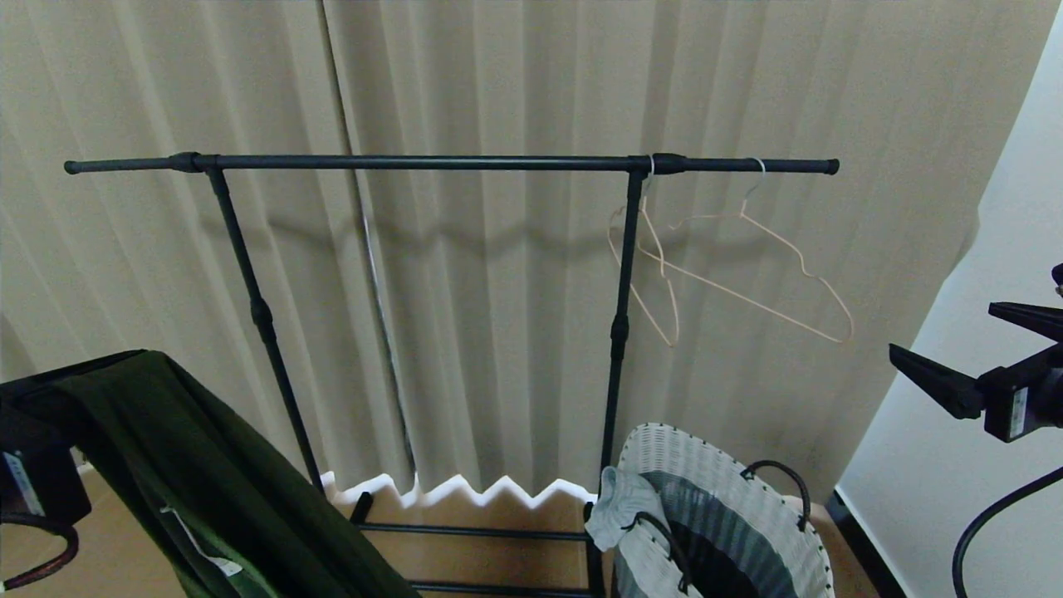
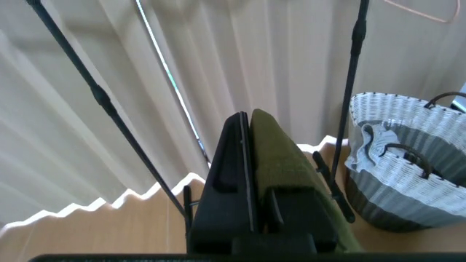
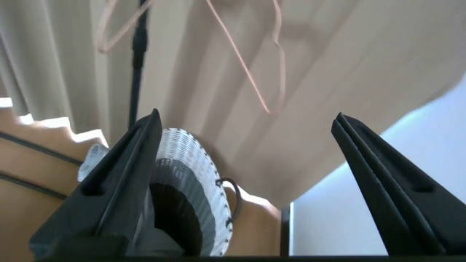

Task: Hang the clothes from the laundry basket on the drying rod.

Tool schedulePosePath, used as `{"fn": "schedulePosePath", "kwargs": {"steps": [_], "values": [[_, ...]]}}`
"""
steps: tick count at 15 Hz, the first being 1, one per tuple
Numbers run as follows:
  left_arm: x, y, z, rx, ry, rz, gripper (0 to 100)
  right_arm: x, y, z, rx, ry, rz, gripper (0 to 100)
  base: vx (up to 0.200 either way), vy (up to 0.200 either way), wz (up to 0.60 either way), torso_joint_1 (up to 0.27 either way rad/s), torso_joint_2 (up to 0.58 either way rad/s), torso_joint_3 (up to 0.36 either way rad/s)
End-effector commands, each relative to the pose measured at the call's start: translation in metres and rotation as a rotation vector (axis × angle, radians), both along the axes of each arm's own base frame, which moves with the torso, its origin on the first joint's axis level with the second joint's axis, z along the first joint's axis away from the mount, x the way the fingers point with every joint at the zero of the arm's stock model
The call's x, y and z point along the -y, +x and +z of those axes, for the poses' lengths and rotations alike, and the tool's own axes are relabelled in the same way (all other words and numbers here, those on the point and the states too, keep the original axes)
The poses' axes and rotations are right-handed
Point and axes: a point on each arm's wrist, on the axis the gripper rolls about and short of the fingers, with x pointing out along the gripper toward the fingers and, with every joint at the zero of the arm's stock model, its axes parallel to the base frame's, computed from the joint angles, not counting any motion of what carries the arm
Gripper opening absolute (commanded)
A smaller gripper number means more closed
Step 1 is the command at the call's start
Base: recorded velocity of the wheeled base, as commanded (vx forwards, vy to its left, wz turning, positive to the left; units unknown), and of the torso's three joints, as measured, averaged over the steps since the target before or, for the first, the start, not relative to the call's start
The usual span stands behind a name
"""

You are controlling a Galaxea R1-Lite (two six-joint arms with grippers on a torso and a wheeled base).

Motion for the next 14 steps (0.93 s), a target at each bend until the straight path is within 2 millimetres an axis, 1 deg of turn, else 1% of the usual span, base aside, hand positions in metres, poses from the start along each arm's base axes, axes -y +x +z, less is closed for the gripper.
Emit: {"fn": "schedulePosePath", "kwargs": {"steps": [1, 2, 8, 14], "values": [[0.0008, 0.0023, -0.0010, -0.009, 0.003, 0.002, 0, 0.0001, 0.0022, -0.0010, -0.007, 0.001, -0.003, 100, 0.000, 0.000, 0.00, 0.000, 0.00, 0.000], [0.0012, 0.0033, -0.0015, -0.013, 0.004, 0.002, 0, 0.0001, 0.0022, -0.0010, -0.007, 0.001, -0.003, 100, 0.000, 0.000, 0.00, 0.000, 0.00, 0.000], [0.0032, 0.0083, -0.0040, -0.034, 0.008, 0.000, 0, 0.0083, 0.0025, 0.0008, 0.000, 0.000, -0.050, 100, 0.200, 0.000, 0.00, -0.002, 0.00, 0.005], [0.0025, 0.0069, -0.0060, -0.037, 0.007, 0.001, 0, 0.0094, 0.0026, -0.0004, -0.008, 0.001, -0.056, 100, 0.200, 0.000, 0.00, 0.001, 0.00, 0.002]]}}
